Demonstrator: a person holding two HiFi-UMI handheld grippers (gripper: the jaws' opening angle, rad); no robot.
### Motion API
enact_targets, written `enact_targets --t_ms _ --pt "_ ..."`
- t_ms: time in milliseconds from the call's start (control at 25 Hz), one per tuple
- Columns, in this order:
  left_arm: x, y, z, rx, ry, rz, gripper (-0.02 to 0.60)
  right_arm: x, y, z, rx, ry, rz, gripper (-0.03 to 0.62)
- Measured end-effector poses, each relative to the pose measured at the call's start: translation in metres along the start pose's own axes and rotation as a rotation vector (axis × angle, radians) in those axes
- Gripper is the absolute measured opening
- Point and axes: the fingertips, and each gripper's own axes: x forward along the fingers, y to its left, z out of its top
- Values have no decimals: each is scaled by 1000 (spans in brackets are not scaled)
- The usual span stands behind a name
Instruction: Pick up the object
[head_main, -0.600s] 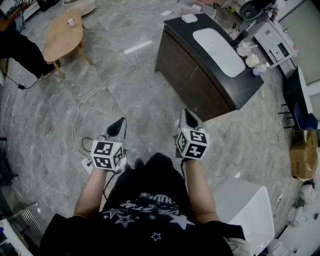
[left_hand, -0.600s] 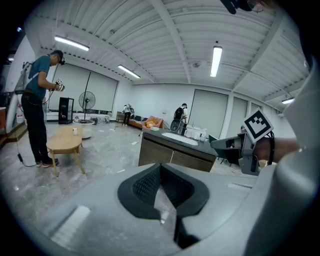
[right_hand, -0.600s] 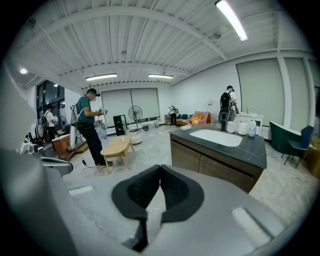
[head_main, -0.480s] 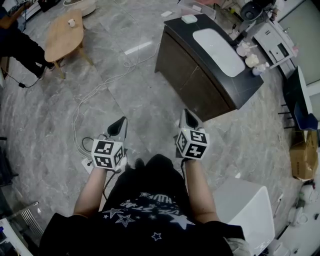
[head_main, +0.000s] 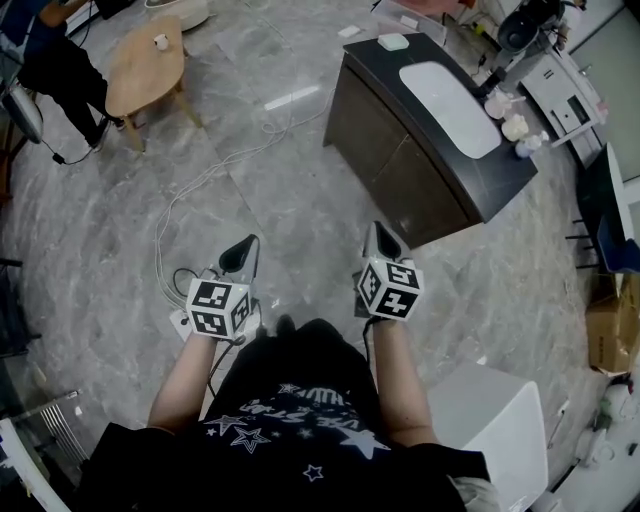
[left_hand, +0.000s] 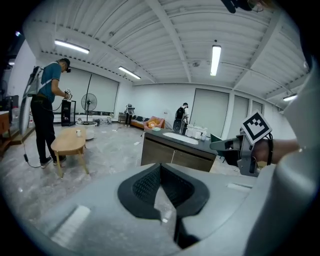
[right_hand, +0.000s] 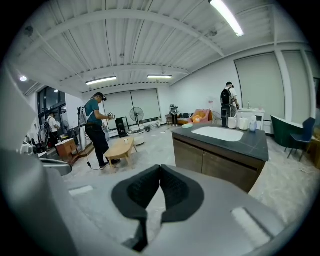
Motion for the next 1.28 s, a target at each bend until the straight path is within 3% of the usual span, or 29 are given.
enact_targets --t_ms 280,440,760,1000,1280 --pt "-2 9 0 3 -2 2 9 2 3 10 23 -67 -29 8" --pt "6 18 1 3 3 17 9 13 0 13 24 -62 -14 46" --pt "44 44 18 -11 -3 54 9 75 -14 42 30 -70 12 51" --pt "118 78 43 -10 46 69 9 161 -31 71 63 -42 36 51" --pt "242 103 111 7 53 71 9 270 -88 128 86 -8 38 51"
